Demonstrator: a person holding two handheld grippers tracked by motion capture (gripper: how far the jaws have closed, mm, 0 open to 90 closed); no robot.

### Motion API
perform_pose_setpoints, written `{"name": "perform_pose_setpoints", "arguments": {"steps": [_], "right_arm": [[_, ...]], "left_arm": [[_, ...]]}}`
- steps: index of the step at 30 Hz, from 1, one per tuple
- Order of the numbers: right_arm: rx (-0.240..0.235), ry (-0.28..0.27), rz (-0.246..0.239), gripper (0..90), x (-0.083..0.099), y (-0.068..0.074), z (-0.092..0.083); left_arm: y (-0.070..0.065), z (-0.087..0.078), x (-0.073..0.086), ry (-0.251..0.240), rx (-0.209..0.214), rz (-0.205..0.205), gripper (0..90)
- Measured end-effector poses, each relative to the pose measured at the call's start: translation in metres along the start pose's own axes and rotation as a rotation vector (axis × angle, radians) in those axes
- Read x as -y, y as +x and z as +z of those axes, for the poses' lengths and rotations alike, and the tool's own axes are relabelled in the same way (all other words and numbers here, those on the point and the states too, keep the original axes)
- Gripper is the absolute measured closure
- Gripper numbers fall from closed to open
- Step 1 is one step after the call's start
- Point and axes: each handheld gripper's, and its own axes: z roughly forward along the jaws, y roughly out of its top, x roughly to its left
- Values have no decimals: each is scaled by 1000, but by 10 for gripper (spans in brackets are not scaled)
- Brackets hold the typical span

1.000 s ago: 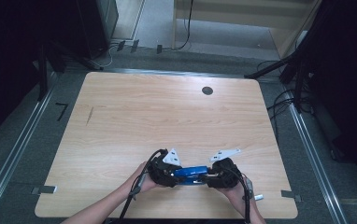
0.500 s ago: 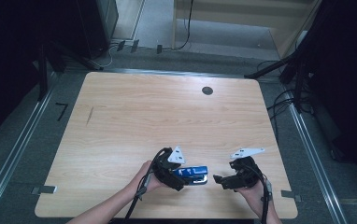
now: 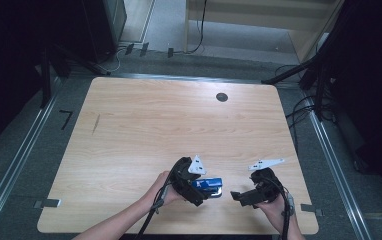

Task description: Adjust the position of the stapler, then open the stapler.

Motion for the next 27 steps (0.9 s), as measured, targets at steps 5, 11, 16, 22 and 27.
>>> {"name": "perform_pose_setpoints", "arguments": {"steps": [5, 11, 16, 22, 27], "right_arm": [[3, 2, -6, 8, -1, -1, 0], [5, 9, -8, 9, -2, -2, 2], [7, 18, -1, 12, 1, -4, 2], [9, 22, -1, 15, 2, -6, 3], [8, 29, -5, 16, 2, -7, 4]], "left_arm": [[-1, 1, -5, 0, -5, 16, 98], [-6, 5, -15, -9, -23, 54, 168], [-10, 11, -23, -9, -13, 74, 287], [-13, 18, -31, 6, -7, 109, 396], [-13, 28, -32, 19, -8, 117, 451]]}}
